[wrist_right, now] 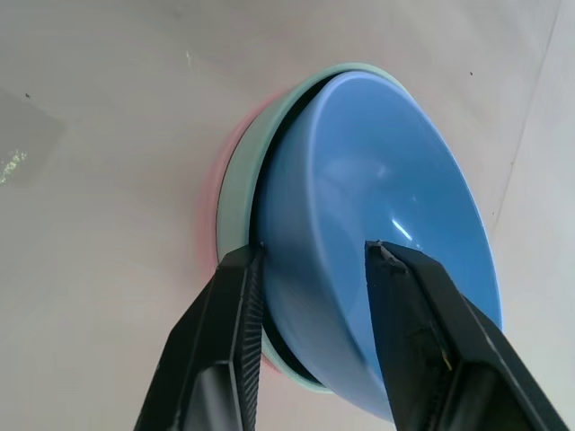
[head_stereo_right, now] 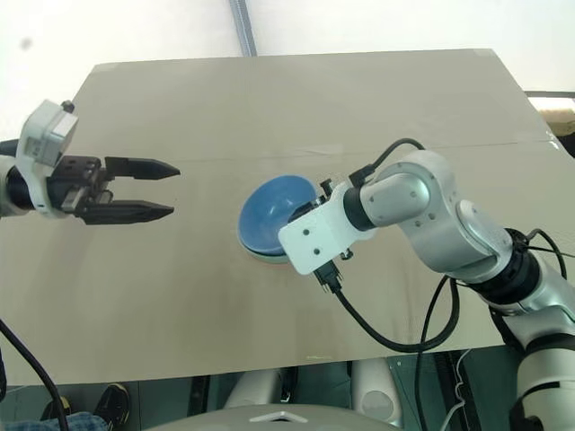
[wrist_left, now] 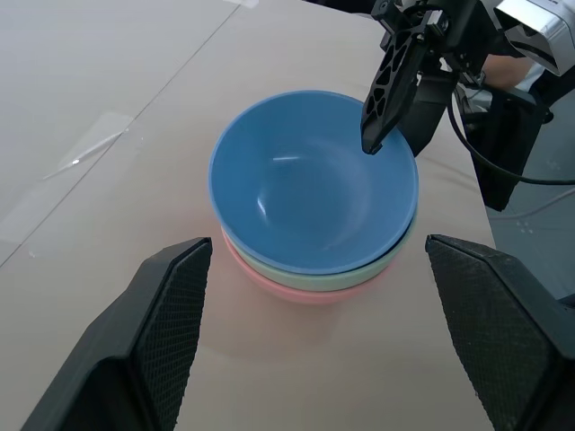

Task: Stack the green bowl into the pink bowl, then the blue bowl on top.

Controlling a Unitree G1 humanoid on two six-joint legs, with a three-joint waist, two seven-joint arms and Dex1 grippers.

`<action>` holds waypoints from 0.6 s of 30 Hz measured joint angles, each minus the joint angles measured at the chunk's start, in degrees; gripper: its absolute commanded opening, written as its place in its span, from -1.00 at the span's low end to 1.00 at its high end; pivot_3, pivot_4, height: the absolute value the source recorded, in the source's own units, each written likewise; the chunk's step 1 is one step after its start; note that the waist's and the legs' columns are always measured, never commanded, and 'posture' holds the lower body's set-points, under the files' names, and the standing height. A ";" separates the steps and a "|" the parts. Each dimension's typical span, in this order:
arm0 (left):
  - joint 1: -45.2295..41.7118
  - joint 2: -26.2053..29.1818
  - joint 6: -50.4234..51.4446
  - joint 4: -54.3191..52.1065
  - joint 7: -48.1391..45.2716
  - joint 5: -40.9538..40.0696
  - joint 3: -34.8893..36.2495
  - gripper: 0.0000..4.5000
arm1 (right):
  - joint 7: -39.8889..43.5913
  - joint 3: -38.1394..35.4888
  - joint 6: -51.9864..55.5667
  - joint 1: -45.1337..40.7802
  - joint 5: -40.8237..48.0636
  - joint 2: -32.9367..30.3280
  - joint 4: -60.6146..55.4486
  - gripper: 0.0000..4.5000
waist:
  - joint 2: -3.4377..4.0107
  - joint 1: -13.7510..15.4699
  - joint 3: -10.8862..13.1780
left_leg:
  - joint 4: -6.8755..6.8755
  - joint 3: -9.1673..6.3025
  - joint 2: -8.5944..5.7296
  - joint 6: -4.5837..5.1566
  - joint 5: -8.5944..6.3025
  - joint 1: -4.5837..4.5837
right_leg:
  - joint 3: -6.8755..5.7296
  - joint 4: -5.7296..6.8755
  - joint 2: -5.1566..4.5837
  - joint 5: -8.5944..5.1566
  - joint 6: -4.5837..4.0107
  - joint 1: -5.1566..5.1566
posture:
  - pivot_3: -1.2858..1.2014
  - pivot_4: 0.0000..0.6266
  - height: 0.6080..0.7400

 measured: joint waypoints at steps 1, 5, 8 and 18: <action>-0.04 0.01 0.00 0.00 -0.04 -0.01 0.00 0.79 | 0.85 -1.61 2.97 0.07 2.66 -0.14 -0.20 -0.07 | 0.00 -0.06 0.00 | 0.00 -0.01 0.00 0.00 0.00 0.00 | 0.00 0.00 -0.01 0.00 0.00 0.00 | 0.03 -0.52 1.00; 0.01 0.08 -0.04 0.10 -0.14 -0.01 0.00 0.79 | 3.51 -11.15 12.25 2.32 12.35 -4.30 -2.31 -0.07 | 0.00 0.17 0.00 | 0.01 -0.11 0.04 0.00 0.00 -0.03 | -0.11 -0.02 -0.06 0.00 0.00 0.02 | 0.03 -0.52 1.00; 0.62 0.08 -0.16 0.21 -0.13 0.00 0.06 0.79 | 6.39 -21.82 18.95 6.86 22.41 -9.36 -2.81 -0.07 | 0.00 0.44 0.00 | 0.01 -0.09 0.00 0.01 0.00 -0.06 | -0.14 -0.04 -0.09 0.00 0.00 0.02 | 0.03 -0.52 1.00; 4.01 -1.50 -2.92 -0.07 3.13 0.87 0.96 0.79 | -9.49 -42.51 20.73 12.80 30.89 -7.82 17.19 -0.07 | -0.01 0.40 -0.01 | 0.29 0.17 0.03 0.00 0.00 0.10 | 0.15 0.52 -0.07 0.00 0.00 -0.02 | 0.03 -0.52 1.00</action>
